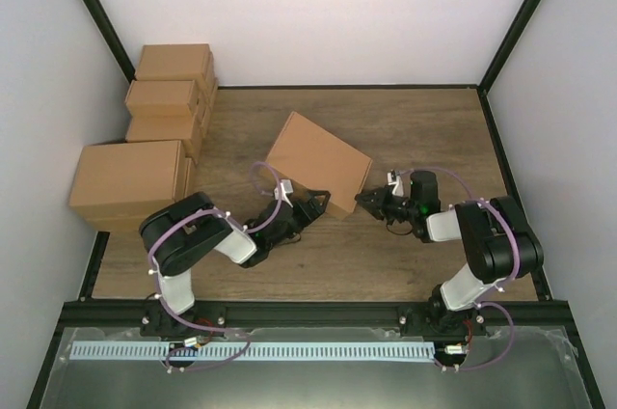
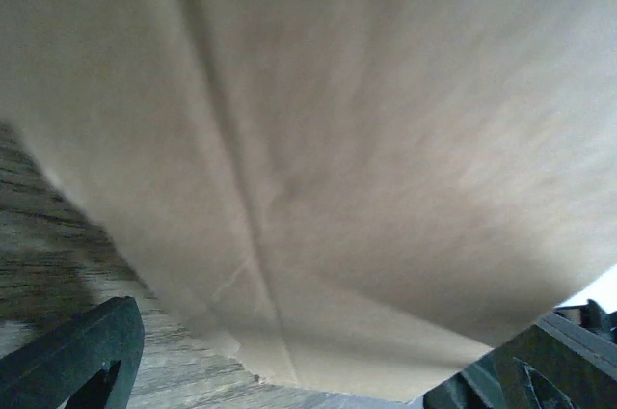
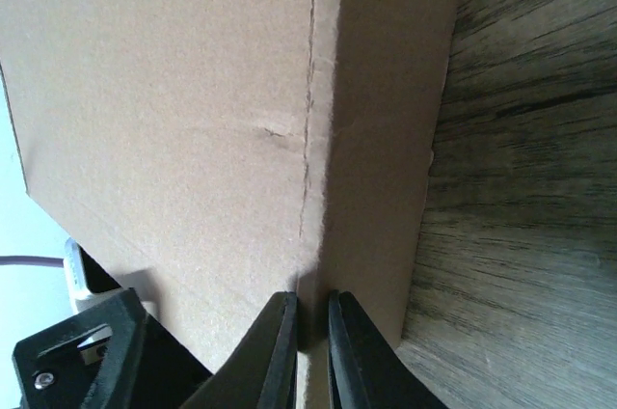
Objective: Fold the paper box
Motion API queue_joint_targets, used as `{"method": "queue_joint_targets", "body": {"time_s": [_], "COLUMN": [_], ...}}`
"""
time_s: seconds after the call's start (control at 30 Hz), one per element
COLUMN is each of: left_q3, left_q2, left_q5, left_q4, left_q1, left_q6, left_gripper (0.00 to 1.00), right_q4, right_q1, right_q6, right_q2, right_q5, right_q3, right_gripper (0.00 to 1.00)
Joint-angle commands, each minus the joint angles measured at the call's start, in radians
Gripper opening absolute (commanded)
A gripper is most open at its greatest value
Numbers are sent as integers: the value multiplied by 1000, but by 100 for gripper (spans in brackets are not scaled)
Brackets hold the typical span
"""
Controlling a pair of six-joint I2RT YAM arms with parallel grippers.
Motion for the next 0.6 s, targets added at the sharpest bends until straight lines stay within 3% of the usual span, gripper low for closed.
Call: {"method": "queue_joint_targets", "body": {"time_s": [0.0,0.27,0.57], "left_q3": [45,97,182], "left_q2": [31,86,73], "left_q5": [68,154,204], "left_q4": [128,172,49], "left_q1": [14,51,73], "left_q6": [59,87,215], "left_gripper": [100,99,74], "right_q4": [-61,-146,-167], "right_q1": [3,-14,-14], "right_q6": [-41,-107,-140], "right_q2": [23,4,9], "right_q5": [-20,-37,-42], "right_q3": [32,69,78], "right_gripper": [10,10,11]}}
